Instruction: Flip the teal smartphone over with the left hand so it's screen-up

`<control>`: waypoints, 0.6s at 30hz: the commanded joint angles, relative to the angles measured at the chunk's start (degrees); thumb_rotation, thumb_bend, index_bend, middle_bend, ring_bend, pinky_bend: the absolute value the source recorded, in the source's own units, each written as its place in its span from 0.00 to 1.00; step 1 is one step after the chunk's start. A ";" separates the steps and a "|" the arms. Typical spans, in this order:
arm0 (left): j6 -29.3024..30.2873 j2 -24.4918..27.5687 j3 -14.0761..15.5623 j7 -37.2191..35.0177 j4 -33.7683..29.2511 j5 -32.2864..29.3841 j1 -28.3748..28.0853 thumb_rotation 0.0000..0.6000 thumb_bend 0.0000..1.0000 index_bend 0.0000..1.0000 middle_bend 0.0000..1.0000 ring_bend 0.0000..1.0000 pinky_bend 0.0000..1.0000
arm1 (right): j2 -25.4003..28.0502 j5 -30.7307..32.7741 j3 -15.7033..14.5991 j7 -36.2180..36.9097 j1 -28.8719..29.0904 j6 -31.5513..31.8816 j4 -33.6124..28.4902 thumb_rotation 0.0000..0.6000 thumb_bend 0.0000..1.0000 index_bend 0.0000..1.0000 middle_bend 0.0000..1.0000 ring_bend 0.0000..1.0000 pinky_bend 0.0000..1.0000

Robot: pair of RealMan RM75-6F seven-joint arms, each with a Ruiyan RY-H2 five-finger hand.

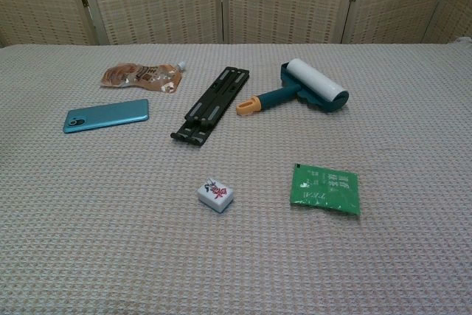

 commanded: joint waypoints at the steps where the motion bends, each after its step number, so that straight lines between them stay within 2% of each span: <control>1: -2.19 -0.09 -1.08 -1.37 -0.91 0.05 -1.55 1.00 0.29 0.25 0.23 0.22 0.22 | 0.08 0.25 0.17 -0.08 0.06 -0.07 -0.09 1.00 0.21 0.14 0.26 0.19 0.16; 4: -5.68 -0.45 -2.72 -2.02 -1.28 -0.64 -4.17 1.00 0.29 0.26 0.23 0.22 0.22 | 0.30 0.22 0.35 -0.43 0.34 -0.24 -0.44 1.00 0.21 0.14 0.26 0.19 0.16; 9: -14.81 -1.95 -6.72 -0.45 -0.59 -4.36 -11.10 1.00 0.29 0.29 0.27 0.22 0.22 | 1.22 -0.08 0.41 -1.53 0.62 -0.36 -1.71 1.00 0.21 0.14 0.26 0.19 0.16; 14: -23.44 -6.09 -9.91 5.10 2.69 -10.10 -18.28 1.00 0.29 0.30 0.28 0.22 0.22 | 1.54 -0.27 0.21 -2.15 0.39 -0.03 -2.49 1.00 0.21 0.14 0.26 0.19 0.16; 18: -30.42 -8.91 -11.03 9.53 4.98 -15.81 -23.31 1.00 0.29 0.27 0.27 0.22 0.22 | 1.70 0.09 0.07 -2.27 0.11 0.03 -2.70 1.00 0.21 0.14 0.26 0.19 0.16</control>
